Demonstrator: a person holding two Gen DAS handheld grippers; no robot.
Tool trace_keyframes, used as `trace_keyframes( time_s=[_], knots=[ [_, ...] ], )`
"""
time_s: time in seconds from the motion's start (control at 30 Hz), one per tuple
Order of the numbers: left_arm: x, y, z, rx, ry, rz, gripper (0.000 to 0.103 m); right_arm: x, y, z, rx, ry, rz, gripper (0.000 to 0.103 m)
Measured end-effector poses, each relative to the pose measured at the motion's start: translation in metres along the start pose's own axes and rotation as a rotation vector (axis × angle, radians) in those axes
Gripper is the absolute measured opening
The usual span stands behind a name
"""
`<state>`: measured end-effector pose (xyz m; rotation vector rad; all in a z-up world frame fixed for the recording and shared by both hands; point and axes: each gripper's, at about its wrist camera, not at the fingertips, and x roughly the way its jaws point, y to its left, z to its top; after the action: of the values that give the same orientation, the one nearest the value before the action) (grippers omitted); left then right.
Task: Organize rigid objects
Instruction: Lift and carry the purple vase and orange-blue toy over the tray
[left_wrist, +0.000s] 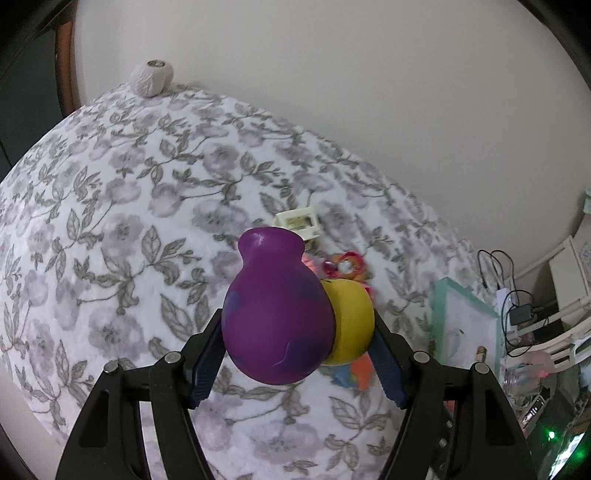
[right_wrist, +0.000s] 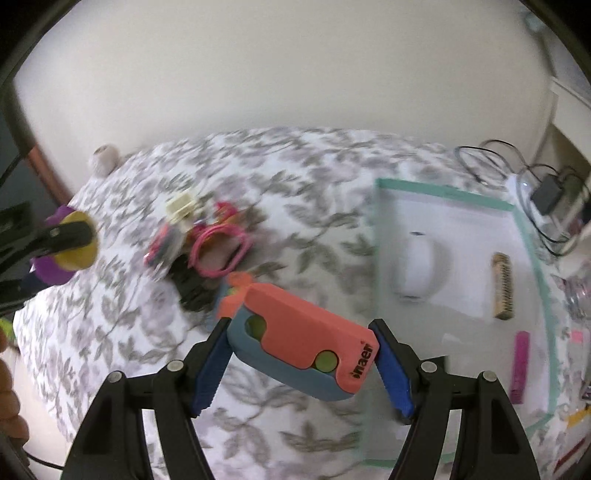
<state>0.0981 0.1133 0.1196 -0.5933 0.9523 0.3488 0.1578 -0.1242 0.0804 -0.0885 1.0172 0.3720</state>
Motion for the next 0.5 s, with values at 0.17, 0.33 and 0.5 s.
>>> trace_keyframes(
  time_s=[0.17, 0.33, 0.5],
  knots=[
    [0.005, -0.020, -0.009, 0.027, 0.011, -0.020, 0.073, -0.003, -0.043, 0.002, 0.072, -0.016, -0.059, 0.076],
    [0.012, -0.047, -0.019, 0.070, 0.023, -0.038, 0.073, -0.006, -0.084, -0.001, 0.181, -0.017, -0.082, 0.076],
    [0.024, -0.085, -0.034, 0.142, 0.046, -0.071, 0.073, -0.007, -0.115, -0.006, 0.242, -0.019, -0.127, 0.076]
  ],
)
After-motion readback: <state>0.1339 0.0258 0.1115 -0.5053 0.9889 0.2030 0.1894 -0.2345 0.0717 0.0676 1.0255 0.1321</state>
